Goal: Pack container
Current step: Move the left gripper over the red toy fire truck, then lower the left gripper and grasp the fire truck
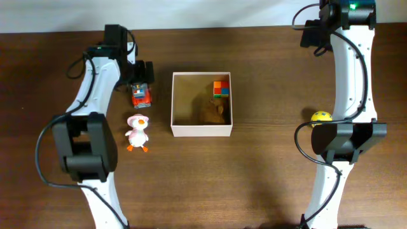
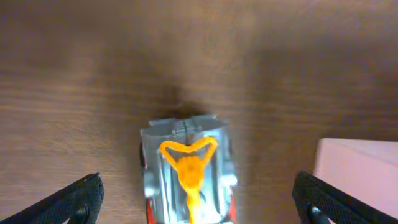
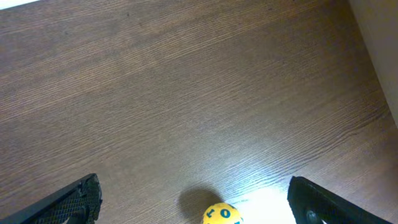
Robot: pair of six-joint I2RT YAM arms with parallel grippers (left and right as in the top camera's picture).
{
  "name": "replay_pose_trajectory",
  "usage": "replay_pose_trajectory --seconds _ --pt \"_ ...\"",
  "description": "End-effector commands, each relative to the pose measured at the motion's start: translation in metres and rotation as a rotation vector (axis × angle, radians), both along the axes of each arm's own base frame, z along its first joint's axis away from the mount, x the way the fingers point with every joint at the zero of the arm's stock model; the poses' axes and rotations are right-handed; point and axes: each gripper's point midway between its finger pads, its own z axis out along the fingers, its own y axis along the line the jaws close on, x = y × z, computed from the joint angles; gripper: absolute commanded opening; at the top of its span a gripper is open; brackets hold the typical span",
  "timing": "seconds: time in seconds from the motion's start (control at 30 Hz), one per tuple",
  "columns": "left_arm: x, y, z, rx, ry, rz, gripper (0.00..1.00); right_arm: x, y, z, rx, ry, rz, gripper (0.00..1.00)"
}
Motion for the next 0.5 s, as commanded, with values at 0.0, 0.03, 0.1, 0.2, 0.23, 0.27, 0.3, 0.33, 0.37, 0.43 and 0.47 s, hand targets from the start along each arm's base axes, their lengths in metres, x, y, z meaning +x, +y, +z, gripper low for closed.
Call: replay_pose_trajectory --seconds 0.0,0.03,0.1,0.2,0.23,0.27,0.3,0.33,0.37,0.43,0.47 --pt "0.0 0.003 -0.016 0.003 0.039 0.028 0.99 -0.002 -0.005 0.017 -0.006 -0.044 -0.018 0.99" --pt "-0.001 0.002 -0.019 0.001 0.048 0.034 0.99 -0.002 -0.005 0.017 -0.006 -0.044 -0.018 0.99" --pt "-0.002 0.003 -0.026 0.002 0.063 0.034 0.99 -0.002 -0.005 0.017 -0.006 -0.044 -0.018 0.99" --pt "-0.004 0.003 -0.036 0.002 0.084 0.034 0.99 -0.002 -0.005 0.017 -0.006 -0.044 -0.018 0.99" --pt "-0.004 0.003 -0.037 0.002 0.085 0.034 0.99 -0.002 -0.005 0.017 -0.007 -0.044 -0.018 0.99" --pt "-0.004 0.002 -0.039 0.003 0.088 0.033 0.99 -0.002 -0.005 0.017 -0.006 -0.044 -0.018 0.99" --pt "-0.005 0.003 -0.039 0.003 0.089 0.034 0.99 -0.002 -0.005 0.017 -0.006 -0.044 -0.018 0.99" --pt "-0.005 0.003 -0.04 0.003 0.09 0.033 0.99 -0.002 -0.005 0.017 -0.006 -0.044 -0.018 0.99" --pt "-0.004 0.003 -0.04 0.003 0.09 0.033 0.99 -0.002 -0.005 0.017 -0.006 -0.044 -0.018 0.99" --pt "-0.002 0.003 -0.042 0.003 0.084 0.033 0.99 -0.002 -0.005 0.017 -0.006 -0.044 -0.018 0.99" --pt "-0.002 0.003 -0.043 0.003 0.083 0.033 0.99 -0.002 -0.005 0.017 -0.006 -0.044 -0.018 0.99"
